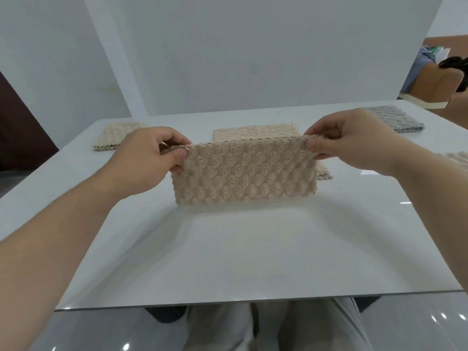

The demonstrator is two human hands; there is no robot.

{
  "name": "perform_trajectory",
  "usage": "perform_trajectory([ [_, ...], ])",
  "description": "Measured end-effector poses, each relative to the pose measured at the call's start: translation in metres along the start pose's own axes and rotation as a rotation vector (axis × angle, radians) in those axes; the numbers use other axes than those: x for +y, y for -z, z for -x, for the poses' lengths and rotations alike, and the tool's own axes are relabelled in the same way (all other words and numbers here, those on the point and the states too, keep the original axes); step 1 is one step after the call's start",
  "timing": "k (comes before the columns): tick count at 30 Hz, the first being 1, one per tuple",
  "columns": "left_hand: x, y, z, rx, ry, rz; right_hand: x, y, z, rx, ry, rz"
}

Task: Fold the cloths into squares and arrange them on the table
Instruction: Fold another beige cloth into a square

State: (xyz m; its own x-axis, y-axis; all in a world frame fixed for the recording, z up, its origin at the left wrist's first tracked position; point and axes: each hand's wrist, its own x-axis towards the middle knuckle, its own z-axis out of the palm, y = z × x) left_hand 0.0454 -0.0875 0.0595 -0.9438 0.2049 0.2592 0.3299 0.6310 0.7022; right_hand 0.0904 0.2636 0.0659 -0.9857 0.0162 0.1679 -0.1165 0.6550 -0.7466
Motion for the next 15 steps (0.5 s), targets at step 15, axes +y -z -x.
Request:
perform_trajectory([
  [15, -0.047, -0.057, 0.102, 0.014, -0.297, -0.215, 0.048, -0.053, 0.097, 0.146, 0.256, 0.29],
])
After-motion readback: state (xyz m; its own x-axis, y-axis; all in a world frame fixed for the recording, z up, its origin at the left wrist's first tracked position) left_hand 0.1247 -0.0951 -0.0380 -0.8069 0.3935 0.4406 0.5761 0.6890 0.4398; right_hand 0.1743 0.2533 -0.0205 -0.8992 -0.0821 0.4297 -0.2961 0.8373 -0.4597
